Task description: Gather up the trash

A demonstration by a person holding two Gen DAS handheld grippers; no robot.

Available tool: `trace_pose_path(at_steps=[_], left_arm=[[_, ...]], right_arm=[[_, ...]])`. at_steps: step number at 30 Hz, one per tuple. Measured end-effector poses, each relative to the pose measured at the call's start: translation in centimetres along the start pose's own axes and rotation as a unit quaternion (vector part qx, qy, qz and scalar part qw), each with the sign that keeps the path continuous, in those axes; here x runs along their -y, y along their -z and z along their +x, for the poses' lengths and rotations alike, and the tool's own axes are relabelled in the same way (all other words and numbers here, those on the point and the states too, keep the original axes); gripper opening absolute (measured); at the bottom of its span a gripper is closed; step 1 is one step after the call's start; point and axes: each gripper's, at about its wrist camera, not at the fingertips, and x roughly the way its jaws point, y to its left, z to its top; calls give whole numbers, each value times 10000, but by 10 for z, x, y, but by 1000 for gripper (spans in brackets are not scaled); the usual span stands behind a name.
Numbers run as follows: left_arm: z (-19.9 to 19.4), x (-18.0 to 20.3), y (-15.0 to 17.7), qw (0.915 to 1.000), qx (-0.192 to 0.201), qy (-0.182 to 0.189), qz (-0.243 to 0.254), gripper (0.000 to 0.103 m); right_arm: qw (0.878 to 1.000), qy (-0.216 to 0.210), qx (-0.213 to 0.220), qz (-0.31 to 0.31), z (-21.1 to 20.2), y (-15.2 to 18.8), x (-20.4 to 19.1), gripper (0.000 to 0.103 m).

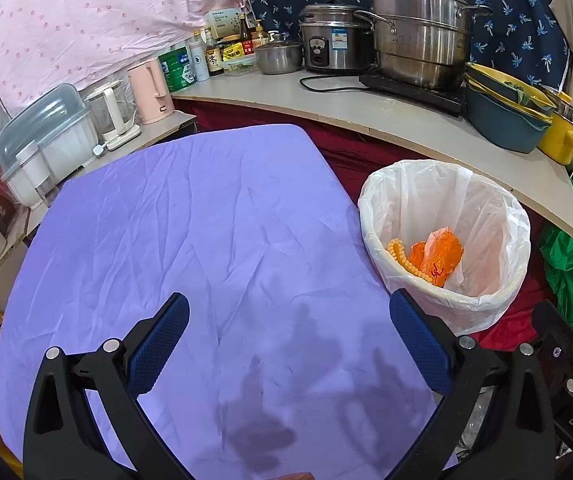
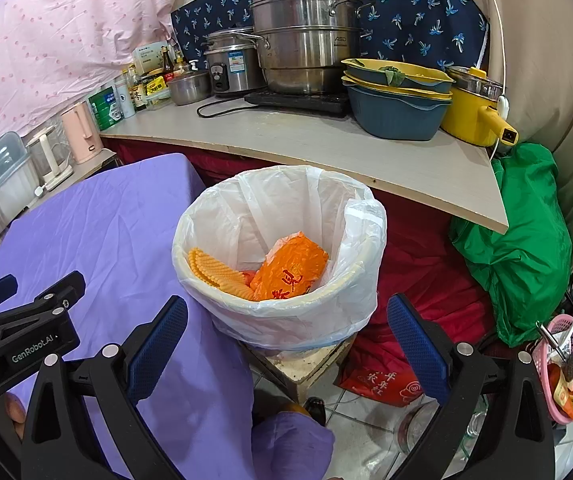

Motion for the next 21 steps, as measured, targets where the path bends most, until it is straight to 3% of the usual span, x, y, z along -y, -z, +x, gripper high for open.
trace_pose_path(at_steps=[21], left_arm=[[0, -1, 5, 10000, -81, 28, -19, 96]], right_arm=[[10000, 14, -36, -6, 2, 5, 0, 96]])
